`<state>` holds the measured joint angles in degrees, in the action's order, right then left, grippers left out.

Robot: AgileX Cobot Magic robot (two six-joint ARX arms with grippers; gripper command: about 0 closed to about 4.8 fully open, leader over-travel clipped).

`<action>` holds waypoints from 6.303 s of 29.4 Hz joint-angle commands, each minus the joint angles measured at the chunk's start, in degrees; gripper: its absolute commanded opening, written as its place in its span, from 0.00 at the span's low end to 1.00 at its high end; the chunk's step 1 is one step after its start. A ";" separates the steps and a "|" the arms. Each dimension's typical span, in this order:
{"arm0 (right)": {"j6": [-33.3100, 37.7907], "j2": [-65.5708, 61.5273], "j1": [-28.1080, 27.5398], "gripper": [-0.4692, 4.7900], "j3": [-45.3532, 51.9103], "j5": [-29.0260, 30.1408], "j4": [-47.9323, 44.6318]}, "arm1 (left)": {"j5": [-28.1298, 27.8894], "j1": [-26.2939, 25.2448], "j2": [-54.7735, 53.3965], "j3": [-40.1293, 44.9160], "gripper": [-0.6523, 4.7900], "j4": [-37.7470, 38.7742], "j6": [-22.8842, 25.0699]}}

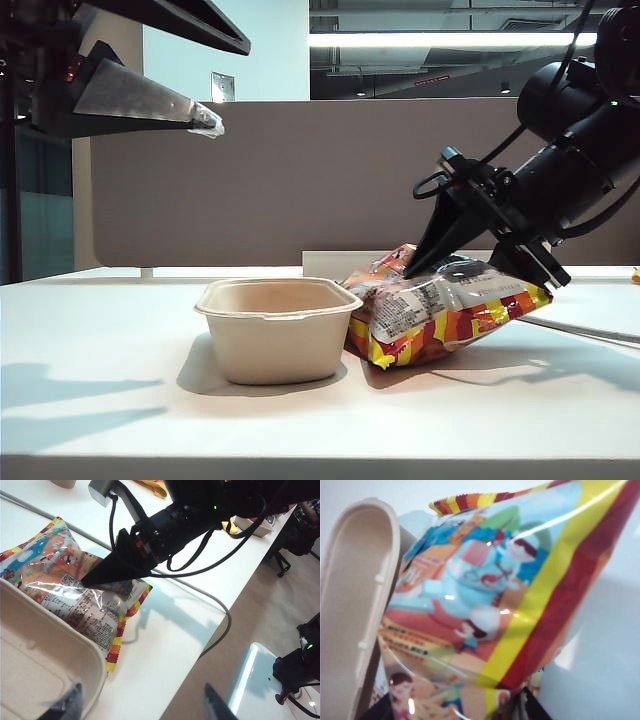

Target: Pick up a bag of chips and put them in the box.

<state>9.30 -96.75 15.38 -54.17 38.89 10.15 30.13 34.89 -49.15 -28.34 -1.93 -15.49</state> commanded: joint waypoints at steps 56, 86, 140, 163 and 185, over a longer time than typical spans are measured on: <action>1.22 6.29 -5.25 0.47 -3.37 8.35 -2.32 | 0.50 0.02 0.07 -0.24 0.68 -1.46 0.50; 13.94 12.44 11.19 0.47 -3.32 -7.56 -9.84 | 1.18 0.02 0.17 -0.24 0.68 -4.55 -0.92; 16.50 6.64 24.70 0.50 -3.39 -36.87 -7.45 | 4.63 0.00 0.24 -0.24 0.68 -2.91 -0.79; -10.08 39.91 21.66 0.50 -3.34 -45.40 3.28 | 4.63 -13.05 13.86 -0.26 0.68 -4.98 0.55; -13.81 64.13 21.94 0.50 -0.02 -45.38 22.27 | 4.17 -24.63 32.52 -0.24 0.62 1.62 0.50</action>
<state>-4.34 -33.98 37.32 -55.07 -6.37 32.51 34.30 10.26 -16.67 -28.36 -0.16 -15.03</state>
